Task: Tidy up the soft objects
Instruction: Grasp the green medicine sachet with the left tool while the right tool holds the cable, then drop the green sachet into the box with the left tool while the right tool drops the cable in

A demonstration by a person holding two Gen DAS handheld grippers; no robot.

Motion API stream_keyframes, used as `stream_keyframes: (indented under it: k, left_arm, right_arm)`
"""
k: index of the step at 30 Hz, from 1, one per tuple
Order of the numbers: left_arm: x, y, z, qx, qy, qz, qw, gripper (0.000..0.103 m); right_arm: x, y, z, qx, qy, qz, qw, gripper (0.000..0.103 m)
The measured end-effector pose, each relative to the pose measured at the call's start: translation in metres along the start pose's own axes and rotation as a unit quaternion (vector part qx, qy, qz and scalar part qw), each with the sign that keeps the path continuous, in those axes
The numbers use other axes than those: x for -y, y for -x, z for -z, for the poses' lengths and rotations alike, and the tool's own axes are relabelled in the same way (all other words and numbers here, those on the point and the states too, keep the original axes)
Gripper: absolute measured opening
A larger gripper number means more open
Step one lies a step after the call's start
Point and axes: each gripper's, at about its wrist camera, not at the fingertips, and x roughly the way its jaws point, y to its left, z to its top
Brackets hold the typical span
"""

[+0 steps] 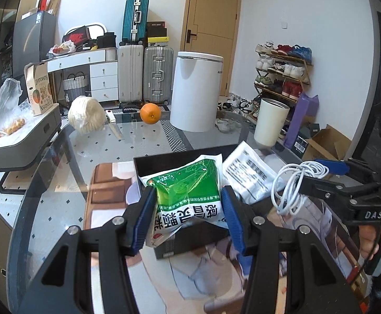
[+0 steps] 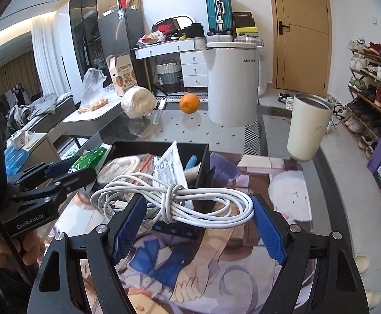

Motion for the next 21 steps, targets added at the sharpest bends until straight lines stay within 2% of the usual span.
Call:
stream_keyframes:
  k: [6,12,16,21]
  left_arm:
    - [-0.004,-0.018,-0.007,-0.007,0.0,-0.006,1.0,0.05]
    - [-0.005,-0.028,-0.005,-0.014,-0.002,-0.007,0.9999,0.05]
    - [-0.004,-0.032,-0.005,-0.017,-0.005,-0.006,0.9998,0.05]
    - [-0.004,-0.039,-0.006,-0.02,-0.005,-0.005,0.9998,0.05]
  right_arm:
    - [-0.01,-0.017,-0.018,-0.003,0.05,0.036,0.998,0.082]
    - [-0.022,-0.036,-0.03,-0.018,0.125,0.071,0.989,0.082]
    - [-0.037,-0.047,-0.035,-0.027,0.192,0.092,0.977,0.082]
    - [-0.061,-0.06,-0.035,-0.034,0.275,0.105,0.955,0.082]
